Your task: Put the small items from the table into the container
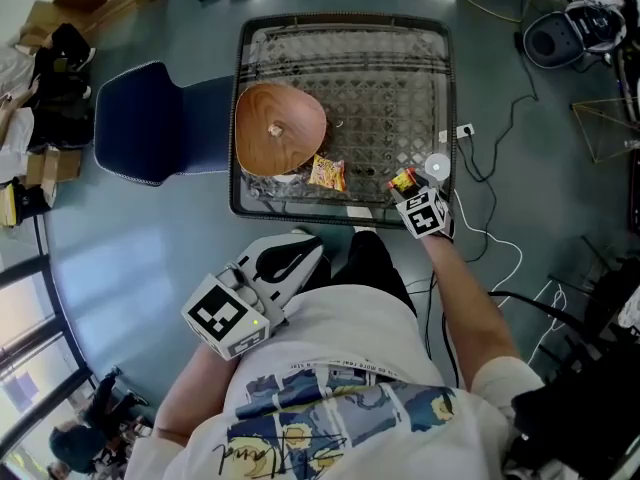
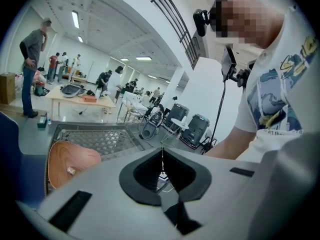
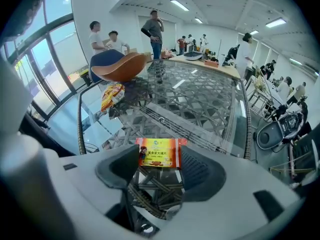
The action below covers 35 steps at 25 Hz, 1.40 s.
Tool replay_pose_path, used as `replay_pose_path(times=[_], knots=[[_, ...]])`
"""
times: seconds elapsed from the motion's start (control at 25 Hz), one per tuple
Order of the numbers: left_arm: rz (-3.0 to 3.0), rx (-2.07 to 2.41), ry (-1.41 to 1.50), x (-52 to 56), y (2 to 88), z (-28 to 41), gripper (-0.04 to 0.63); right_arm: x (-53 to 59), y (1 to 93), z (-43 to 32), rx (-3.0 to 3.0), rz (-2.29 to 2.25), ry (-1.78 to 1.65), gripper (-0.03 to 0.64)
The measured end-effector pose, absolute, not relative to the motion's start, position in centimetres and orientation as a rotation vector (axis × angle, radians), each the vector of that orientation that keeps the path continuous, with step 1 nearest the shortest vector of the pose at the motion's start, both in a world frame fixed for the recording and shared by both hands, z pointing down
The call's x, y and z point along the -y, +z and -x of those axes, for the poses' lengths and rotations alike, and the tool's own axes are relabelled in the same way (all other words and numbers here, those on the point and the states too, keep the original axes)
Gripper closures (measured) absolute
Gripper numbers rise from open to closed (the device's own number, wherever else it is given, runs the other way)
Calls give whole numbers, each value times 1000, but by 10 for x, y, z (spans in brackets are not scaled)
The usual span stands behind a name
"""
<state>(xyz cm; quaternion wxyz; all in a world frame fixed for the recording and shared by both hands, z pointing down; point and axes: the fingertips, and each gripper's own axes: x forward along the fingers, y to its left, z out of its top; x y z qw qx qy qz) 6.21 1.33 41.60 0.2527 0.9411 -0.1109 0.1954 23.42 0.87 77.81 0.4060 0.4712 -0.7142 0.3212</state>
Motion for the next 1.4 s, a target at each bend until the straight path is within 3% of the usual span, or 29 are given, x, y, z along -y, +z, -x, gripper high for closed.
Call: replay_pose_path(times=[0.24,0.28,0.32,0.64,1.04,1.4], knots=[[-2551,345,515,-9,416,-63,586,-7,777,-236,1809,-1163,802,382],[-2551,350,511,-8,415,-63,586,-6,777,-236,1810,-1161,800,407],[-2550,355,509,-7,415,-62,586,-6,777,-235,1810,-1158,797,480],[-2544,385,475,-4,411,-57,586,-5,767,-236,1796,-1138,779,534],[-2552,406,403,4,402,-37,586,12,729,-219,1845,-1151,749,560],[-2552,520,327,16,392,15,586,66,652,-150,2022,-1082,568,565]])
